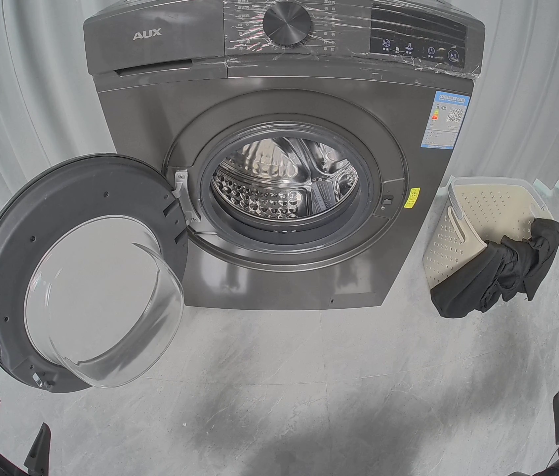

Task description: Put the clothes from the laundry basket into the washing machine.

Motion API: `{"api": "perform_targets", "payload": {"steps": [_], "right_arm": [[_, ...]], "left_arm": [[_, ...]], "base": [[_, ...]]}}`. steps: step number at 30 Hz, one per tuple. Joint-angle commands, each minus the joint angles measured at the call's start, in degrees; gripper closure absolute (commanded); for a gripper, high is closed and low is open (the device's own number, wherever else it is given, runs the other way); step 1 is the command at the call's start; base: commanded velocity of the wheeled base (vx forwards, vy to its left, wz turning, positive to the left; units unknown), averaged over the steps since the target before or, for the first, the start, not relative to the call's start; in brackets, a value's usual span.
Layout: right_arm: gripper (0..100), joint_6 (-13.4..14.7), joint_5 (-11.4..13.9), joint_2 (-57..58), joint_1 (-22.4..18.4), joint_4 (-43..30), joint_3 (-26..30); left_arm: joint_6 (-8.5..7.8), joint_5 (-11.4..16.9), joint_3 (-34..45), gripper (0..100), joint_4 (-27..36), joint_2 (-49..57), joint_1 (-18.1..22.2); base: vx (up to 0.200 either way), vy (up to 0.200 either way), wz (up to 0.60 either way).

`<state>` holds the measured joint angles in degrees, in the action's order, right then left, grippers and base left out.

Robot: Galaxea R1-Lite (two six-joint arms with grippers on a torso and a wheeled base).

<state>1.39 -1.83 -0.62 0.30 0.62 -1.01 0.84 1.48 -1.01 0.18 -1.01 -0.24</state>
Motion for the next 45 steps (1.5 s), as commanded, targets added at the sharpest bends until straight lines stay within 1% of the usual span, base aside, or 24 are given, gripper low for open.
{"api": "perform_targets", "payload": {"steps": [1,3,5,11,16,23,31,36,43,45], "right_arm": [[0,-1.57,1.04,0.62,-0.04,-0.45,1.01],[0,-2.00,2.71,0.62,-0.04,-0.36,1.01],[0,-2.18,3.15,0.62,0.05,-0.45,1.01],[0,-1.74,3.06,0.62,0.13,-0.36,1.01],[0,-1.92,3.15,0.62,0.13,-0.45,1.01],[0,-1.92,3.15,0.62,0.13,-0.45,1.01],[0,-1.92,3.15,0.62,0.13,-0.45,1.01],[0,-1.92,3.15,0.62,0.13,-0.45,1.01],[0,-1.92,3.15,0.62,0.13,-0.45,1.01],[0,-1.92,3.15,0.62,0.13,-0.45,1.01]], "left_arm": [[0.04,-0.07,0.84,0,-0.01,0.92,0.07],[0.04,-0.07,0.84,0,-0.01,0.92,0.07],[0.13,-0.07,0.84,0,-0.01,0.92,-0.02],[0.04,-0.24,0.84,0,-0.01,0.92,0.07],[0.04,-0.24,0.84,0,-0.01,0.92,0.07],[0.48,-0.16,0.84,0,-0.01,0.92,0.07],[0.21,-0.16,0.84,0,-0.01,0.92,0.07],[0.39,-0.16,0.84,0,-0.01,0.92,0.07],[0.21,-0.16,0.84,0,-0.01,0.92,0.07],[0.21,-0.16,0.84,0,-0.01,0.92,0.07]], "base": [[0.000,0.000,0.00],[0.000,0.000,0.00],[0.000,0.000,0.00],[0.000,-0.167,0.00],[0.000,-0.200,0.00],[0.000,-0.200,0.00],[0.000,-0.200,0.00],[0.000,0.000,0.00],[0.000,0.000,0.00],[0.000,-0.200,0.00]]}}
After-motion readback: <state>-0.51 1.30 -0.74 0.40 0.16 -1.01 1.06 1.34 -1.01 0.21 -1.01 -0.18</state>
